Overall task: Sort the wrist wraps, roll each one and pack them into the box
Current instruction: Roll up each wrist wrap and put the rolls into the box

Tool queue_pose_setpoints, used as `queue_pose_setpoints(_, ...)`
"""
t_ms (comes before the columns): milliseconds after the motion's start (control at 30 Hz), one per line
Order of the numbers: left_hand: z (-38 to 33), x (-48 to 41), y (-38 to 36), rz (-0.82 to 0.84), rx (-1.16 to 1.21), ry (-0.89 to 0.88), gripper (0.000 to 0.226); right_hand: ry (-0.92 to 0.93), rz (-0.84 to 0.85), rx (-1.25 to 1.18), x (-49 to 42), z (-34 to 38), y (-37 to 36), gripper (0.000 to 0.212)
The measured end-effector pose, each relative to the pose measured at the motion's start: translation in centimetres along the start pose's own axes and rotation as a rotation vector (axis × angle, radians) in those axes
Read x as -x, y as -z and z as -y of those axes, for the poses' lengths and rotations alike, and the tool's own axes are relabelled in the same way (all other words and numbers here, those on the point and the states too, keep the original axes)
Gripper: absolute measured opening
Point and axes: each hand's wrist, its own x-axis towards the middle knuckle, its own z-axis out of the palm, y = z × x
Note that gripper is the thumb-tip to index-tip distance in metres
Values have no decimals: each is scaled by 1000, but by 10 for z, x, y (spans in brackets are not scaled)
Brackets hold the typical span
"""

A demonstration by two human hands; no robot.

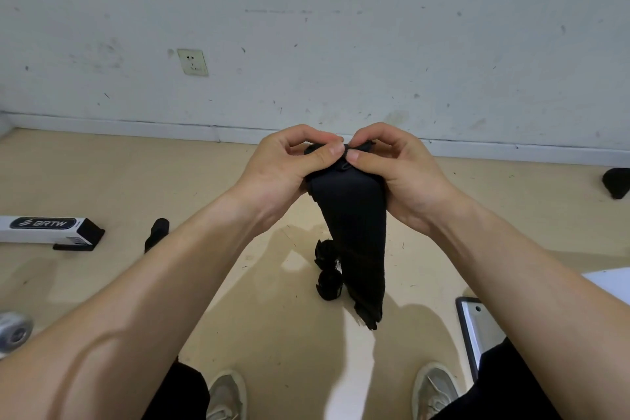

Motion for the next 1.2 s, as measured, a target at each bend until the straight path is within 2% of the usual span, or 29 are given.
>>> queue_pose_setpoints(33,0,0,0,-10,-21,-4,5,-13,-18,-12,0,0,-1,18)
queue_pose_setpoints(100,1,-2,-1,-41,-73,-30,16,-28,-35,-41,0,1,-3,16)
queue_pose_setpoints(233,4,-5,0,-74,-166,-81,25,-35,4,-81,0,4,-3,18)
queue_pose_setpoints(533,12,-3,2,-76,-163,-38,22,51,-121,113,-6,-4,2,18)
queue_pose_setpoints(633,13,-2,-2,-85,-353,-50,14,56,-167,136,-7,-5,1,18)
queue_pose_setpoints(733,13,-3,-4,-80,-356,-39,37,58,-182,157,-8,-4,2,19)
queue_pose_setpoints(900,16,-6,-3,-111,-253,-41,11,54,-175,167,-9,-5,5,21)
queue_pose_setpoints(1067,16,-5,-1,-119,-279,-24,13,-59,-87,55,-5,-1,2,19)
queue_pose_setpoints(1200,17,-6,-1,-125,-341,-35,16,-74,-110,142,-4,-2,-2,6)
